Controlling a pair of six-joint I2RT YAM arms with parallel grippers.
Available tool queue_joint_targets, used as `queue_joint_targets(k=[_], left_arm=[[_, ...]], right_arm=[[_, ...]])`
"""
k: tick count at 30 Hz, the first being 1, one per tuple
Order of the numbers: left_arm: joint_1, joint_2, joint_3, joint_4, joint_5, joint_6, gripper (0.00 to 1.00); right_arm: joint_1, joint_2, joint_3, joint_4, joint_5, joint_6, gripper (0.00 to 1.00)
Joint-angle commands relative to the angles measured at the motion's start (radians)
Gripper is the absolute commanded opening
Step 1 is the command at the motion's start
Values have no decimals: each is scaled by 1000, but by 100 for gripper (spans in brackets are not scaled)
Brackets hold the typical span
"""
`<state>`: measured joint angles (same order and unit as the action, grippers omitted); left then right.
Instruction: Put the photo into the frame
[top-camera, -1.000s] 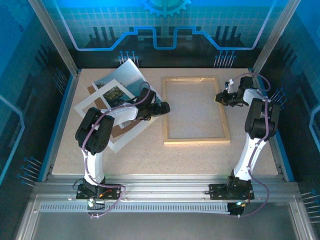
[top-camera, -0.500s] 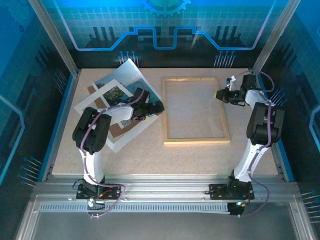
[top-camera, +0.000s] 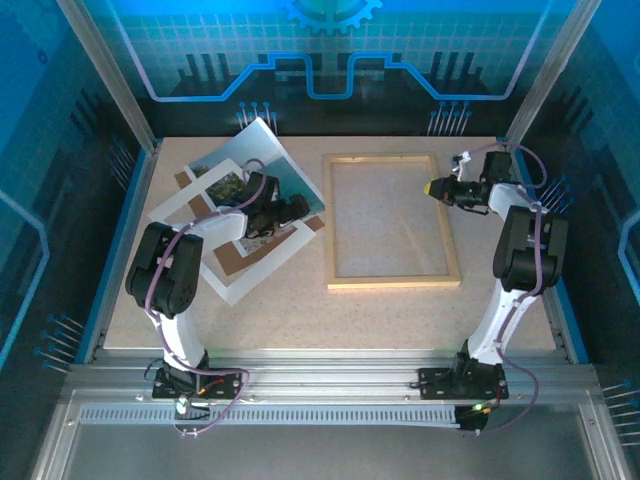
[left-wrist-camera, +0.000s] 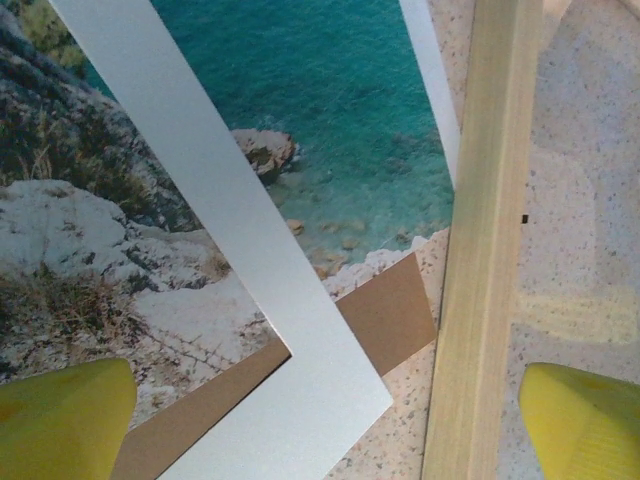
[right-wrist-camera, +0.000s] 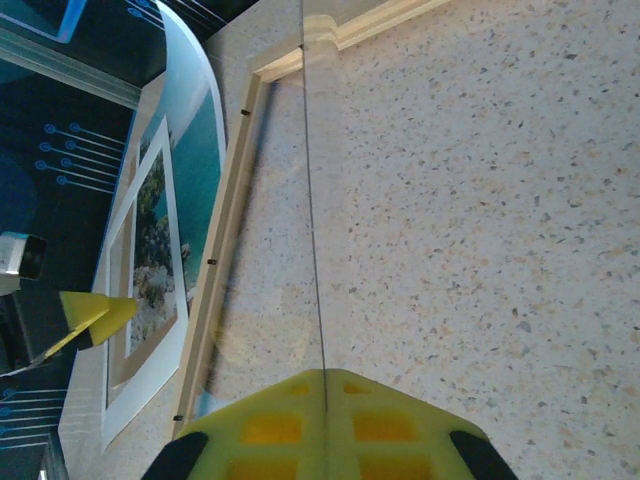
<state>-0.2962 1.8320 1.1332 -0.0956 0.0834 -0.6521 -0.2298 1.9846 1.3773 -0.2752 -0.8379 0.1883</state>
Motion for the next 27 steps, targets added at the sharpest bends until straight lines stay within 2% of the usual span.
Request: queue_joint_targets(k=[1, 9, 19, 27], left_arm=[[4, -16, -22, 13, -2, 6, 99], [5, -9, -33, 31, 7, 0, 99], [3, -9, -46, 38, 19, -6, 99], [3, -4, -46, 41, 26, -9, 99]], right_arm=[[1, -64, -15, 40, -63, 27, 0], [-5, -76, -4, 40, -70, 48, 0], [-5, 11, 54, 18, -31, 49, 0], [-9, 47, 55, 68, -14, 113, 0]])
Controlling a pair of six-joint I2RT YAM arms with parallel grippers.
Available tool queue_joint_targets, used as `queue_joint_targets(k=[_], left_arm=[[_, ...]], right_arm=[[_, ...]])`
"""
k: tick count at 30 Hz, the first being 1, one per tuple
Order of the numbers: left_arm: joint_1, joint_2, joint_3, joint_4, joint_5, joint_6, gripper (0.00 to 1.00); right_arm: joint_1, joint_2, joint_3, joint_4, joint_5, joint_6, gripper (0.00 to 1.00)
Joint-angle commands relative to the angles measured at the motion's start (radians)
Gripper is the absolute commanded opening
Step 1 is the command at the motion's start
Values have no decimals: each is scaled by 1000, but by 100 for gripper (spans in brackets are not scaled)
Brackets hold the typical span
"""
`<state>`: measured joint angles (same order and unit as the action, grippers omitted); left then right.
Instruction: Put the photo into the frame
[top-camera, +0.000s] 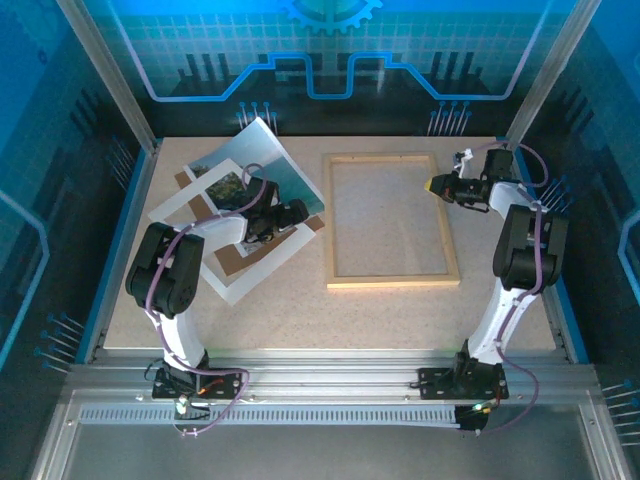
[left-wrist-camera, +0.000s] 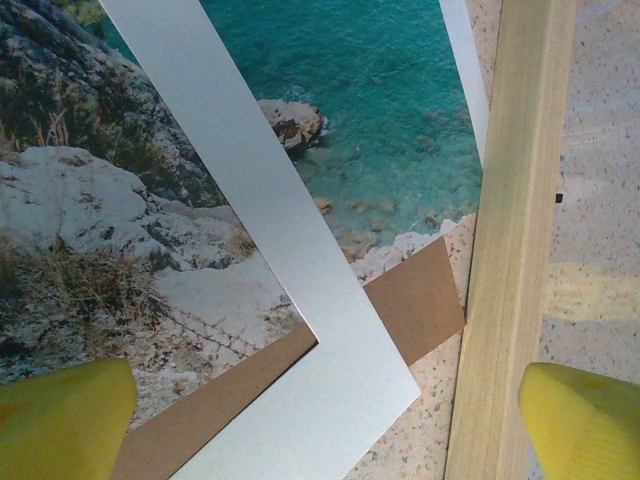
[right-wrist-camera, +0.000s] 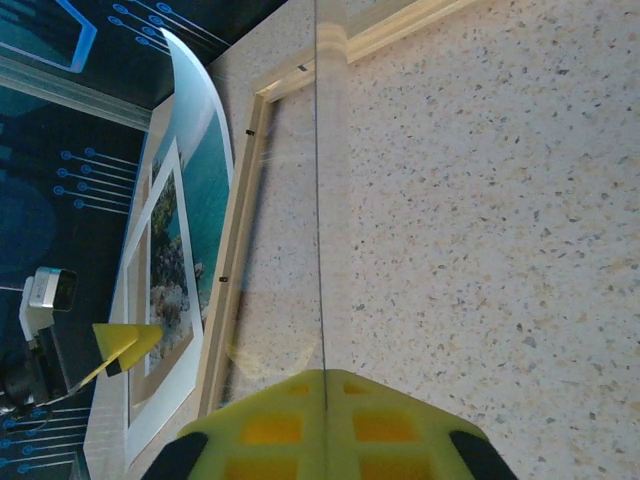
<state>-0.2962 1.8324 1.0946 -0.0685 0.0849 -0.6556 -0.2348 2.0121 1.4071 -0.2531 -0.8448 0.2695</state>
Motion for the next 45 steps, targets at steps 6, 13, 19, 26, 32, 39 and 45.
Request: queue_joint_targets(k=[6, 13, 19, 26, 32, 39, 45], left_arm=[[2, -1, -5, 14, 31, -6, 99], [2, 1, 1, 13, 33, -4, 99], [2, 1, 4, 12, 34, -3, 99], [2, 8, 14, 10, 39, -4, 99], [1, 11, 25, 6, 40, -1, 99], [-3, 15, 24, 7, 40, -3, 99], [-4, 16, 19, 10, 39, -4, 99]], right_arm=[[-6, 46, 38, 22, 10, 44, 5], [-6, 69, 49, -13, 55, 60, 39], [-7, 85, 56, -38, 81, 57, 49], [1, 97, 61, -62, 131, 49, 54], [14, 100, 83, -122, 203, 8, 59], [21, 94, 81, -130, 242, 4, 59], [33, 87, 84, -156, 291, -19, 60]])
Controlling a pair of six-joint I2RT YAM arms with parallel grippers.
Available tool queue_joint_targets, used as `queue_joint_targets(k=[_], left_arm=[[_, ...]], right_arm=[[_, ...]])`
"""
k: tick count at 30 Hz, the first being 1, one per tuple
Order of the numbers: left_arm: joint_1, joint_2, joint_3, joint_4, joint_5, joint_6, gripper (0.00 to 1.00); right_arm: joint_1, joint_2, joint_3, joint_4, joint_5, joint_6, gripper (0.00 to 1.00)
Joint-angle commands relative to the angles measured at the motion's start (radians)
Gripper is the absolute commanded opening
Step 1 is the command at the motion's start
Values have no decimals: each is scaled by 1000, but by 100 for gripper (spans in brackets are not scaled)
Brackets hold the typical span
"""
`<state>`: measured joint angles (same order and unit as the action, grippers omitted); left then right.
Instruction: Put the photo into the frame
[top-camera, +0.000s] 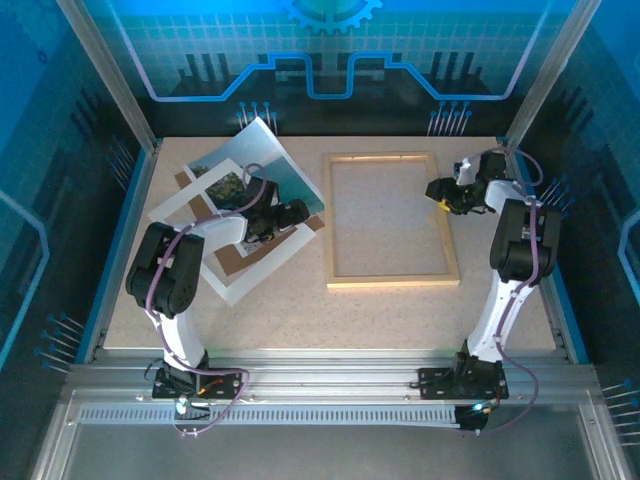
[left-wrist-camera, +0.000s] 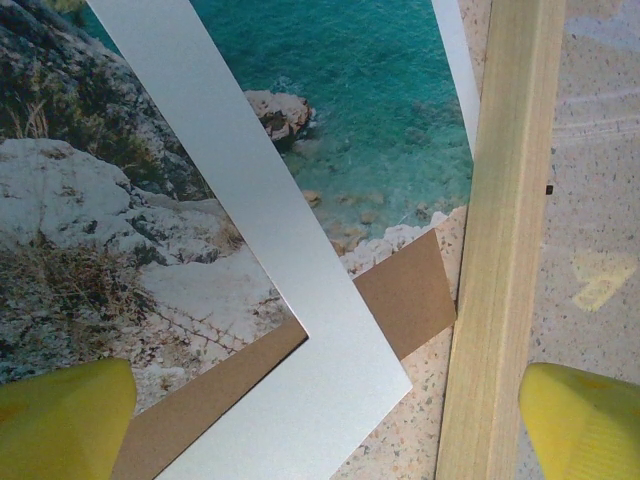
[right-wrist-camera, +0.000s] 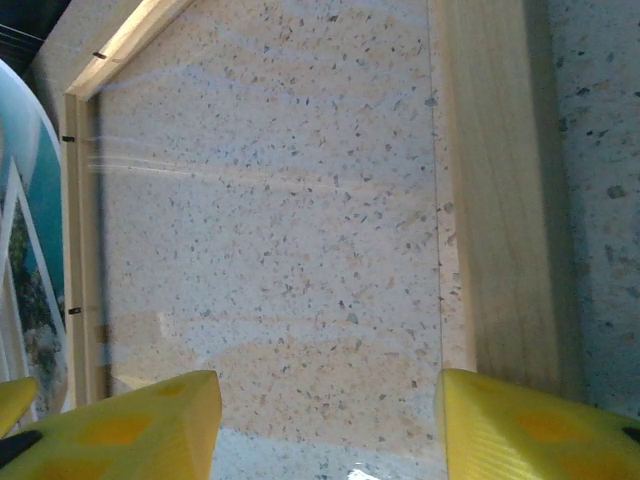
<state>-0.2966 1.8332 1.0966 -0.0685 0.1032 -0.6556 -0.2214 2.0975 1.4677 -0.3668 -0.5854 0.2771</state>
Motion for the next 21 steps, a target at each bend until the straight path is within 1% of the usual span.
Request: queue_joint_targets(k=[1, 16, 21], left_arm=[[-4, 15, 17, 11, 23, -4, 99], [-6, 14, 6, 19, 26, -9, 99], [-6, 15, 9, 21, 27, -9, 99]], right_arm=[[21, 1, 26, -43, 33, -26, 60], [32, -5, 37, -68, 80, -38, 61], [32, -21, 39, -84, 126, -44, 63]])
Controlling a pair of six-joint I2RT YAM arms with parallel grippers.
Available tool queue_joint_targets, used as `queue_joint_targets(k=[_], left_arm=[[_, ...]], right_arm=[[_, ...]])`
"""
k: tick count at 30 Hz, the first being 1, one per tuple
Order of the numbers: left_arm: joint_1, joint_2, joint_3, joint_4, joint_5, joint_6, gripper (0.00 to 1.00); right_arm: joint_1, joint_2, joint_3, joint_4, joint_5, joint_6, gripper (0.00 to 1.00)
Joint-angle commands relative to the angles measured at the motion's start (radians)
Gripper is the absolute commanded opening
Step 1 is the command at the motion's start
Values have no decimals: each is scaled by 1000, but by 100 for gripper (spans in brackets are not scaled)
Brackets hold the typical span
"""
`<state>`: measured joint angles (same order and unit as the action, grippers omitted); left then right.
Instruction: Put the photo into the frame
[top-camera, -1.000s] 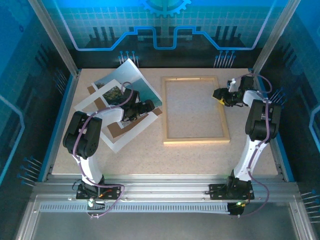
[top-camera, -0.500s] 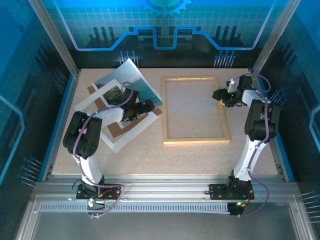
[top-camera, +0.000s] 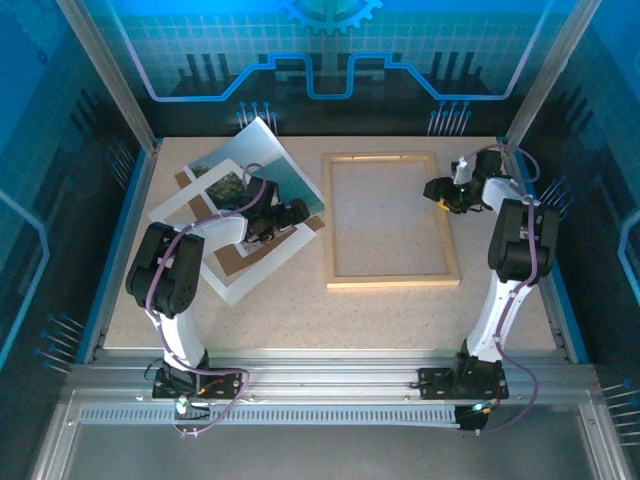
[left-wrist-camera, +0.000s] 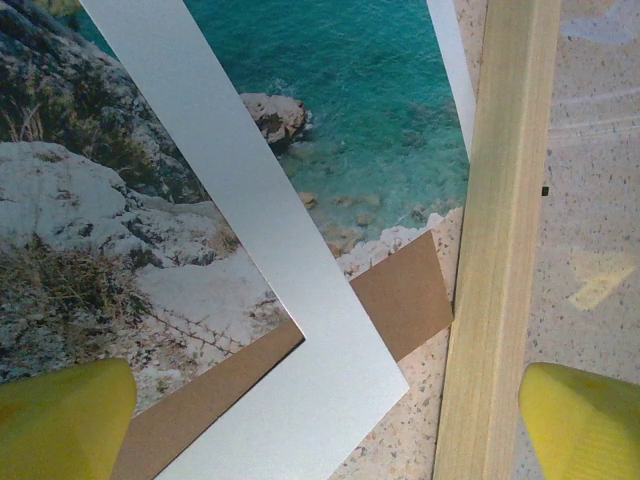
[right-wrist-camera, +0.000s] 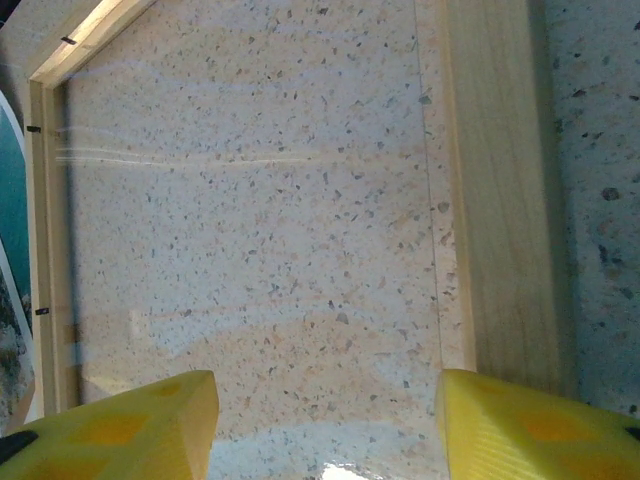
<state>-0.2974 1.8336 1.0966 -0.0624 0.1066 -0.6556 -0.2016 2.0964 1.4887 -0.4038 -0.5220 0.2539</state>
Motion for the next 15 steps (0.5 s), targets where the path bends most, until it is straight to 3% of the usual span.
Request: queue_joint_targets(k=[1, 6, 15], left_arm=[[-5, 15, 9, 14, 24, -8, 99], [-5, 12, 8, 15, 26, -7, 99], [-5, 4, 3, 17, 28, -7, 99]], right_arm=[[12, -25, 16, -50, 75, -21, 65], [13, -54, 18, -76, 167, -28, 75], [19, -105, 16, -99, 260, -48, 83]])
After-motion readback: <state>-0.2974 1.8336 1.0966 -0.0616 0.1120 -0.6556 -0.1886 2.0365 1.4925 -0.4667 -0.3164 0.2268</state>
